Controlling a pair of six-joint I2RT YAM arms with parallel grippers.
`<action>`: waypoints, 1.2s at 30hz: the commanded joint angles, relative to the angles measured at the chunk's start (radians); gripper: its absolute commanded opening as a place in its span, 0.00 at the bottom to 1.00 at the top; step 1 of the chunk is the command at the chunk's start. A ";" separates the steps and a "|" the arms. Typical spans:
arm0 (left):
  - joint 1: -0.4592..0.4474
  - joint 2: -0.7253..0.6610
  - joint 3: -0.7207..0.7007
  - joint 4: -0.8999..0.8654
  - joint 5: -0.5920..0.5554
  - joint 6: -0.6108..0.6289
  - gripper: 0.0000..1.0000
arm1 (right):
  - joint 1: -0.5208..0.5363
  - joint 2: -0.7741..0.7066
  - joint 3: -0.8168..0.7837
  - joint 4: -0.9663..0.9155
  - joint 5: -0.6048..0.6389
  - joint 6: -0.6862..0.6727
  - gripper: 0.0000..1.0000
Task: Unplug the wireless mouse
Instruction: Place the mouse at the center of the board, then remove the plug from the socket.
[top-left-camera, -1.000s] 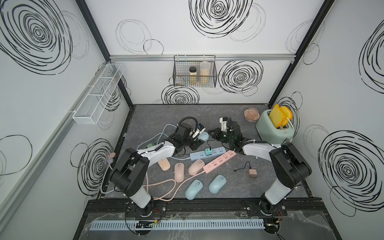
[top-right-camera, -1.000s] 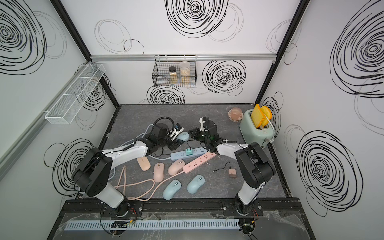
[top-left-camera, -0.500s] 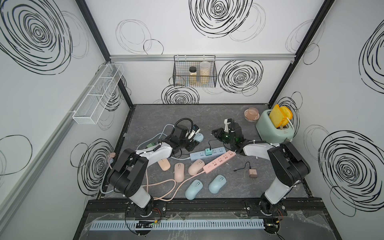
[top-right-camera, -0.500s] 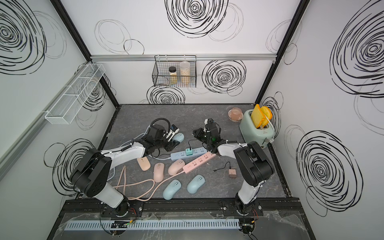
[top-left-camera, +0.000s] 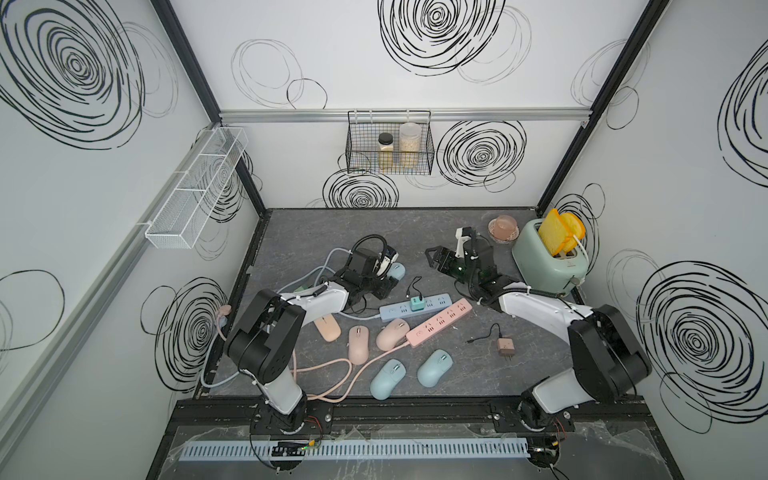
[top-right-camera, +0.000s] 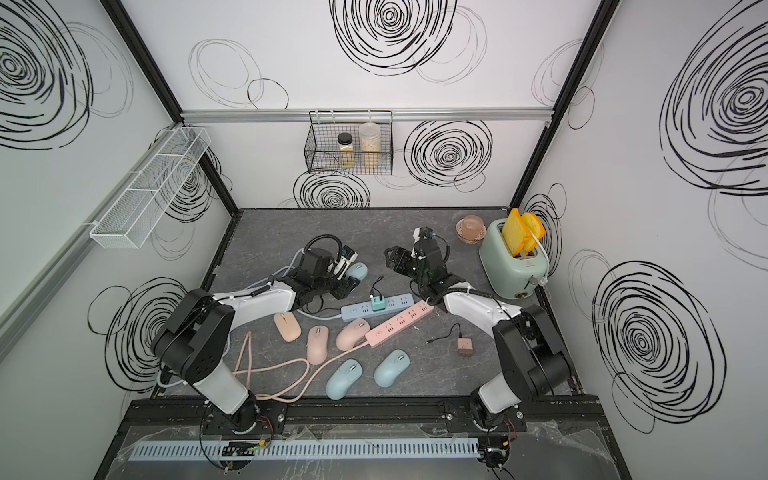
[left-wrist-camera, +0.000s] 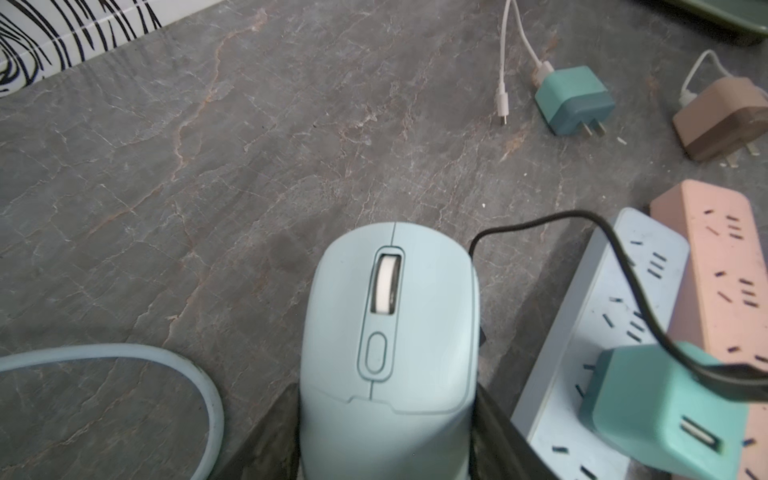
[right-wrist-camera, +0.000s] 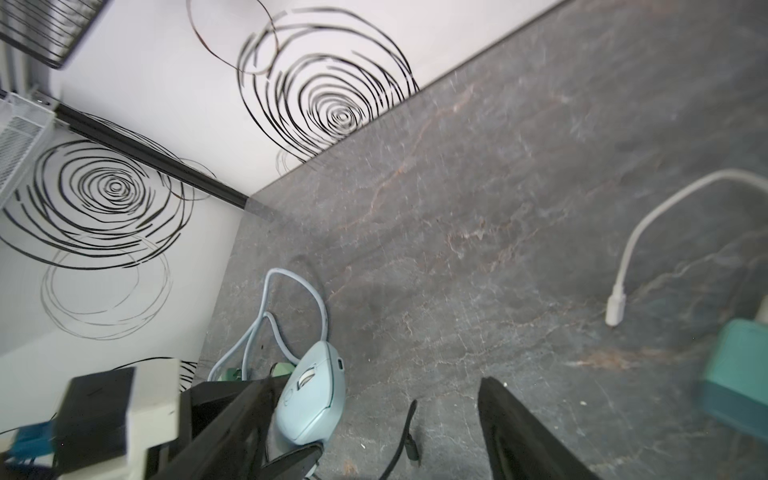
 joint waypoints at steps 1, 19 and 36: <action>0.019 0.031 0.021 0.095 -0.011 -0.040 0.45 | 0.008 -0.063 0.010 -0.117 0.049 -0.080 0.80; 0.007 0.197 0.182 -0.024 -0.133 -0.019 0.77 | 0.019 -0.357 -0.211 -0.214 0.112 -0.124 0.81; 0.047 -0.472 -0.244 0.446 -0.289 -0.550 0.97 | 0.018 -0.389 -0.228 -0.229 0.091 -0.178 0.96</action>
